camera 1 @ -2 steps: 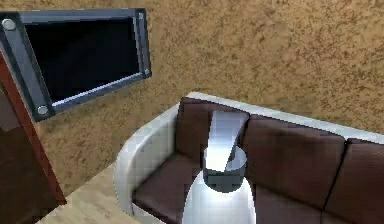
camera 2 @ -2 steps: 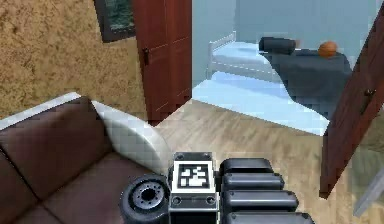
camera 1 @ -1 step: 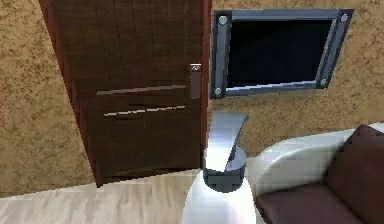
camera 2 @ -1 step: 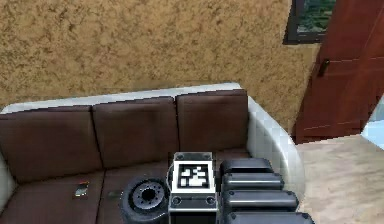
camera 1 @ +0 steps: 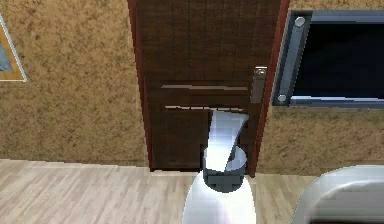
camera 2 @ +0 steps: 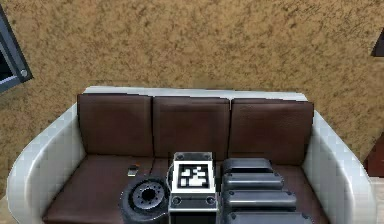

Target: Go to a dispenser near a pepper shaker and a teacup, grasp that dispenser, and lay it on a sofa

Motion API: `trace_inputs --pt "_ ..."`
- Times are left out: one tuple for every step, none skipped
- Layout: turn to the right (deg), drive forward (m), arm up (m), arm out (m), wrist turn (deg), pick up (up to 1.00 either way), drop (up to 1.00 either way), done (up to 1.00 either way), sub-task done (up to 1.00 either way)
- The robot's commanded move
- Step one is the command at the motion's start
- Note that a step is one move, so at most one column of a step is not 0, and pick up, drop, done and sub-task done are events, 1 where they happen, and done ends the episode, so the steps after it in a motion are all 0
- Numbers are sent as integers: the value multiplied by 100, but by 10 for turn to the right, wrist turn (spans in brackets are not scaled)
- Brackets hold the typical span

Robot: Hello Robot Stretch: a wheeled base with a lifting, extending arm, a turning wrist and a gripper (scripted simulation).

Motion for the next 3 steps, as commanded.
trace_inputs --pt "-30 0 0 0 0 0 0 0 0" --pt "0 0 0 48 0 0 0 0 0" --pt "0 0 0 0 450 0 0 0 0"
